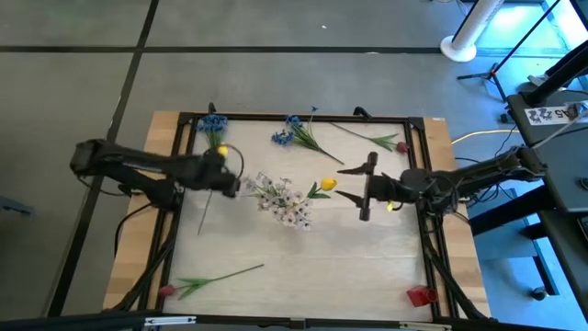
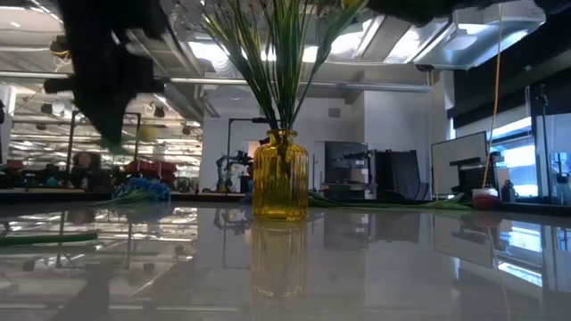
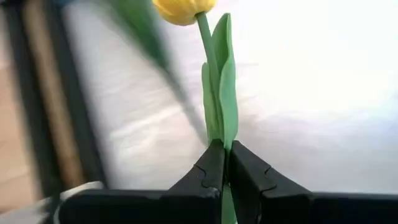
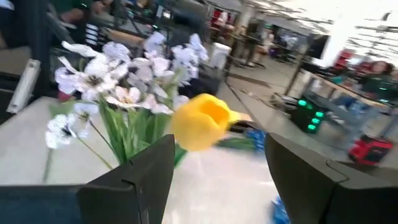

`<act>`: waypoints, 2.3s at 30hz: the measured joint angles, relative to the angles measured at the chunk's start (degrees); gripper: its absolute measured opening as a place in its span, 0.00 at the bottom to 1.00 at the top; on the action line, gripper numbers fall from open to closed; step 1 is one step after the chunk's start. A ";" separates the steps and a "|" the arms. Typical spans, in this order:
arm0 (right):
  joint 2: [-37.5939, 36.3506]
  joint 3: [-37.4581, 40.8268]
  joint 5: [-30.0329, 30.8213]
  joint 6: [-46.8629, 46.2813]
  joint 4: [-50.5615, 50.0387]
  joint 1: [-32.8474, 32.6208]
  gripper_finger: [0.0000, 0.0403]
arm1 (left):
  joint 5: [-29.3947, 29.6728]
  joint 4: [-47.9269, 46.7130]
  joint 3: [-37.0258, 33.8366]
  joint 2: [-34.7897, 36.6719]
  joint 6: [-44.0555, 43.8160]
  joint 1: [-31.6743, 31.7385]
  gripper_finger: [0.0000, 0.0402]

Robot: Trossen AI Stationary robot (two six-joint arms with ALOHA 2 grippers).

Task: Sort flowers into vase by color
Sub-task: Put the yellow flower into the yellow vase

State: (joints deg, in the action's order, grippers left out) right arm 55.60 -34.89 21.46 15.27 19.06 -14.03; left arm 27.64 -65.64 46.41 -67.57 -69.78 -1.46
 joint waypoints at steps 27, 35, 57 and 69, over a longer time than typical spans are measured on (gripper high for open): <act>-8.86 -0.02 4.50 0.22 -2.99 -17.12 0.62 | 37.34 70.56 0.00 -10.24 48.35 -57.13 0.02; -8.86 -0.02 5.10 1.59 -2.50 -17.08 0.62 | 28.58 106.73 -0.02 -22.92 73.03 -47.19 0.02; -8.86 -0.02 3.54 1.24 -4.06 -17.10 0.62 | 27.35 105.48 15.88 -28.91 96.63 -29.59 0.02; -8.86 -0.02 3.55 0.80 -4.25 -17.08 0.62 | 30.58 101.81 16.92 -28.83 94.35 -26.78 0.02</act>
State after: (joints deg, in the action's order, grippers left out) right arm 46.74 -34.92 25.02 16.07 14.81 -31.11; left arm 58.22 36.17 63.33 -96.40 24.57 -28.24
